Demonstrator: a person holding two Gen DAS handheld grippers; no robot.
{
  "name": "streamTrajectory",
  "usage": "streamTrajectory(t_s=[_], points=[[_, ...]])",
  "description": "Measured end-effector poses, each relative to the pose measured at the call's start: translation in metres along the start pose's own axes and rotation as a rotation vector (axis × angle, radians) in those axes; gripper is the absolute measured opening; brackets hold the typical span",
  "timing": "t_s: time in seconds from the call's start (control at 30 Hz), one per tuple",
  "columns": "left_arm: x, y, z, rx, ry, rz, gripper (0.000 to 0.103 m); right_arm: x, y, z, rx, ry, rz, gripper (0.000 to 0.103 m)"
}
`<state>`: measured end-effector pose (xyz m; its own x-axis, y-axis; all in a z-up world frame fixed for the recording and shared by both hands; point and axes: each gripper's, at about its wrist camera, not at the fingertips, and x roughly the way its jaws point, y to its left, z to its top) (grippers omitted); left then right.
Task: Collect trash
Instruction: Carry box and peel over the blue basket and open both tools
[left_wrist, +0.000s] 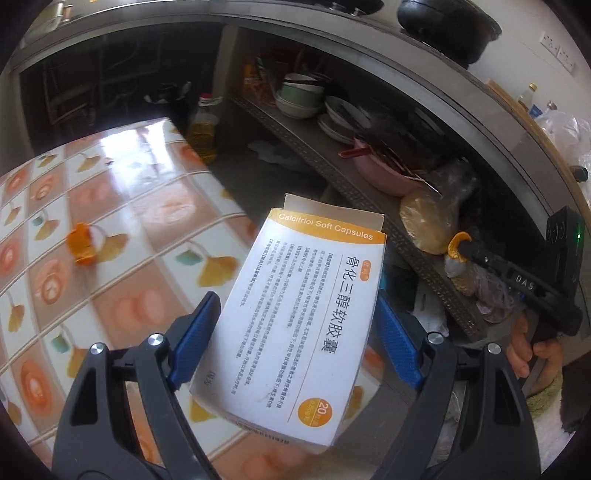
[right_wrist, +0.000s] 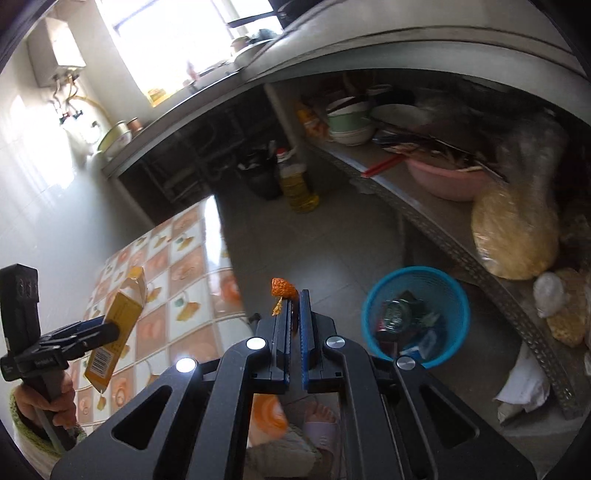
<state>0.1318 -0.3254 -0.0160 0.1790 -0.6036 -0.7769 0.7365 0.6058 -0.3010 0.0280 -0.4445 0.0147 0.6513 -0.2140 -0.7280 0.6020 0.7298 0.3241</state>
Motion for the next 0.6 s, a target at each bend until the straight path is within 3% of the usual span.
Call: streamTrajectory(t_s=[0.13, 0.27, 0.43, 0.6], points=[[0.06, -0.043, 0.022, 0.021, 0.11, -0.071, 0.079, 0.001, -0.06, -0.014, 0.099, 0.021, -0.081, 0.004], [0.134, -0.07, 0.033, -0.034, 0.256, -0.12, 0.08, 0.029, -0.105, -0.031, 0.175, 0.071, -0.141, 0.004], [0.224, -0.09, 0.032, -0.099, 0.414, -0.107, 0.08, 0.084, -0.152, -0.047, 0.271, 0.149, -0.174, 0.004], [0.296, -0.109, 0.037, -0.121, 0.513, -0.108, 0.08, 0.139, -0.195, -0.061, 0.363, 0.218, -0.185, 0.004]])
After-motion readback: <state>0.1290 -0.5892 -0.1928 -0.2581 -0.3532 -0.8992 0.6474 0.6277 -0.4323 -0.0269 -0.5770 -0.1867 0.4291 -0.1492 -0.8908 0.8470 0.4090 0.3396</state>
